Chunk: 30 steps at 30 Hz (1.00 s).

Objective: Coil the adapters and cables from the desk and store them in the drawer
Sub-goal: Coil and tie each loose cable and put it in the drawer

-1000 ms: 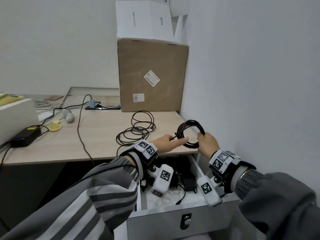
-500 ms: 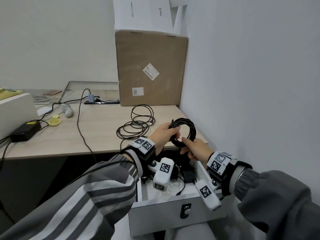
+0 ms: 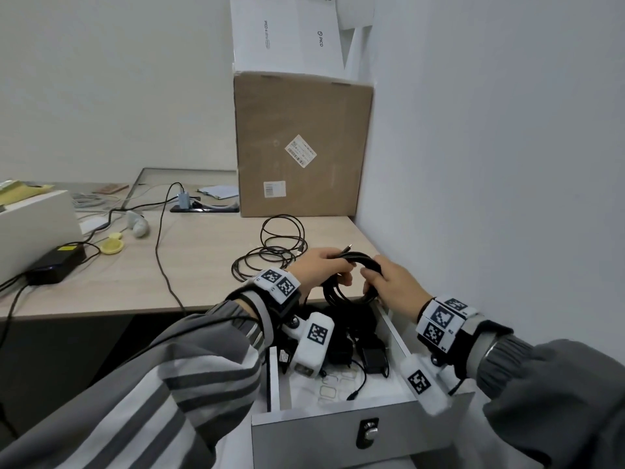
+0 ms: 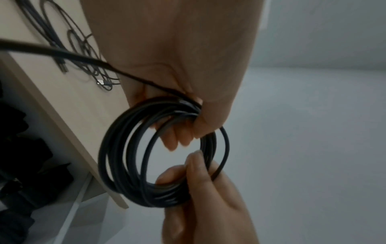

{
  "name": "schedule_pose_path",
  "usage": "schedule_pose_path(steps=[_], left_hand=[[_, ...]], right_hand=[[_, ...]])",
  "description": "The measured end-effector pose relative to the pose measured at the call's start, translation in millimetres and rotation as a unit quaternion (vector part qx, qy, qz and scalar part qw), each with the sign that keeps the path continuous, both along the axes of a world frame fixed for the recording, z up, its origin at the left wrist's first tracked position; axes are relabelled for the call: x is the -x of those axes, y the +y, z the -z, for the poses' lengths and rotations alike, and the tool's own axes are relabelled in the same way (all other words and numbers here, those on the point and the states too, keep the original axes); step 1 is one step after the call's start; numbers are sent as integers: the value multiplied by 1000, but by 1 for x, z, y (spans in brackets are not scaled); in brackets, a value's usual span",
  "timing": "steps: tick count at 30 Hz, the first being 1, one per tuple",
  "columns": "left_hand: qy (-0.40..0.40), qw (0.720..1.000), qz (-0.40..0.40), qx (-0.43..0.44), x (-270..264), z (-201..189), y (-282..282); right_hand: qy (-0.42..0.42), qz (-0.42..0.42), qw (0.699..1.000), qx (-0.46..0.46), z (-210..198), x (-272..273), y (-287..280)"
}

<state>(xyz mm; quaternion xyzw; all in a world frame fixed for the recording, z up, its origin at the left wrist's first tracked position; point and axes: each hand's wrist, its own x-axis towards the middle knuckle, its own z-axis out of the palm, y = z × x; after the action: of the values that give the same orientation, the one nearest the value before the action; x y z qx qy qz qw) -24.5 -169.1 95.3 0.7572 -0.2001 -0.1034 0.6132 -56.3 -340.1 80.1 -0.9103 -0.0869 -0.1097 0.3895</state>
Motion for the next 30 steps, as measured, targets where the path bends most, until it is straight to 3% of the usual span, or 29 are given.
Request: schedule_pose_path(steps=[4, 9, 12, 16, 18, 20, 21, 23, 25, 27, 30], left_hand=[[112, 991, 31, 72, 4, 4, 8], [73, 991, 36, 106, 4, 17, 4], [9, 998, -5, 54, 6, 18, 1], [-49, 996, -8, -74, 10, 10, 1], [-81, 986, -1, -145, 10, 5, -1], [-128, 967, 19, -222, 13, -1, -4], [-156, 953, 30, -260, 14, -2, -6], [-199, 930, 34, -306, 16, -4, -8], [-195, 935, 22, -297, 14, -4, -6], [-158, 957, 3, -244, 9, -2, 0], [-92, 984, -37, -149, -2, 7, 10]], right_hand=[[-20, 38, 992, -116, 11, 3, 9], [49, 6, 992, -118, 10, 2, 5], [67, 16, 998, -12, 4, 5, -1], [-31, 62, 986, 151, -12, 18, -3], [-78, 44, 954, 286, -20, 24, 4], [-87, 32, 900, 426, -22, 26, 15], [-87, 26, 878, 471, -21, 25, 20], [-67, 15, 862, 502, -16, 20, 27], [-40, 8, 865, 500, -16, 15, 27], [-49, 25, 878, 476, -20, 10, 24], [-52, 56, 923, 376, -19, 6, 17]])
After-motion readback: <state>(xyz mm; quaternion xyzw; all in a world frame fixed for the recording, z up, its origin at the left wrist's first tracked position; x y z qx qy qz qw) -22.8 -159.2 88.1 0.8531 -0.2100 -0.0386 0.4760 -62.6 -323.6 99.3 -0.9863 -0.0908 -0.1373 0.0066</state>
